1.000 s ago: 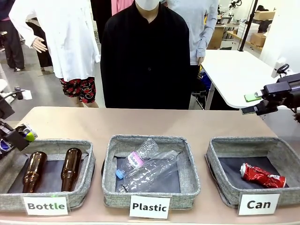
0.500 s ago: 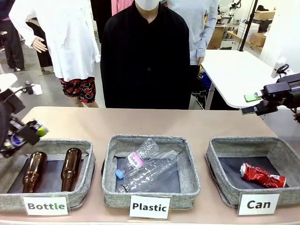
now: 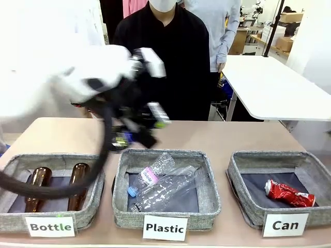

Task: Sort the can waste into the basket.
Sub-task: Pick up the can waste from the table and place it in the right Fabric basket.

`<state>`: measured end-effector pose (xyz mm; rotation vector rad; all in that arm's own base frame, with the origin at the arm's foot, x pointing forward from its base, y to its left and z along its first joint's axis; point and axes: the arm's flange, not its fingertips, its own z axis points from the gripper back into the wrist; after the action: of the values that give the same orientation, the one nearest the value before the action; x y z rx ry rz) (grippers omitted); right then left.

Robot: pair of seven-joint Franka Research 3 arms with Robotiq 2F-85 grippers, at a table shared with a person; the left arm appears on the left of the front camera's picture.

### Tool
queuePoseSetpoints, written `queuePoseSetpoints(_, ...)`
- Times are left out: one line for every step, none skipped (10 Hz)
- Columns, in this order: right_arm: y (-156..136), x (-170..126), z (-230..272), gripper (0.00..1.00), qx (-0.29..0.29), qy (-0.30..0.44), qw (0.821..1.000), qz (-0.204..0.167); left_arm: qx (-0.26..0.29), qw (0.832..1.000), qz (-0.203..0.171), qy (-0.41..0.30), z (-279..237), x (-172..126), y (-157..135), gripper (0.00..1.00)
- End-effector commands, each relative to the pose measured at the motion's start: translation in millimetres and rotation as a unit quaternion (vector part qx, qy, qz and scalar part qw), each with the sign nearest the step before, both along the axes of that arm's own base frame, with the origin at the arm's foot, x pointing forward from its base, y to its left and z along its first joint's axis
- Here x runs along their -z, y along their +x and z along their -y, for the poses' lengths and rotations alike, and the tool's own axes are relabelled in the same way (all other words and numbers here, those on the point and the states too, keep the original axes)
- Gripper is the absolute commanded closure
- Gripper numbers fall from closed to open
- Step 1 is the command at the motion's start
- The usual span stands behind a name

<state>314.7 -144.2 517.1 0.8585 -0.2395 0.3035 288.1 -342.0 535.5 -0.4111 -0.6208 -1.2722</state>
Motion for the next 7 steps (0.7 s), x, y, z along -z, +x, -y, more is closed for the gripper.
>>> queuePoseSetpoints(-45.7,-6.1,62.3,0.0,0.091,-0.02,0.996,0.017,0.075,0.997,0.005,-0.012,86.2,18.5,57.8,1.0)
queuePoseSetpoints(-74.7,-7.2,95.8,0.0,0.147,-0.016,0.988,0.035,0.114,0.993,0.001,-0.03,136.1,21.6,56.3,1.0)
queuePoseSetpoints(-101.3,-4.5,123.6,0.0,0.197,-0.012,0.979,0.047,0.14,0.989,0.008,-0.041,184.2,28.6,57.4,1.0)
queuePoseSetpoints(-126.8,1.9,143.6,0.0,0.222,-0.008,0.974,0.051,0.161,0.986,-0.005,-0.045,226.7,39.6,56.6,1.0)
queuePoseSetpoints(-147.9,13.4,154.1,0.0,0.248,-0.001,0.966,0.069,0.177,0.982,-0.037,-0.049,263.5,50.4,57.6,1.0)
queuePoseSetpoints(-124.5,-2.8,140.3,0.0,0.198,-0.004,0.979,0.042,0.194,0.978,-0.058,-0.049,287.8,57.0,56.9,1.0)
queuePoseSetpoints(-124.5,-2.8,140.3,0.0,0.198,-0.004,0.979,0.042,0.188,0.979,-0.062,-0.037,304.8,62.5,56.0,1.0)
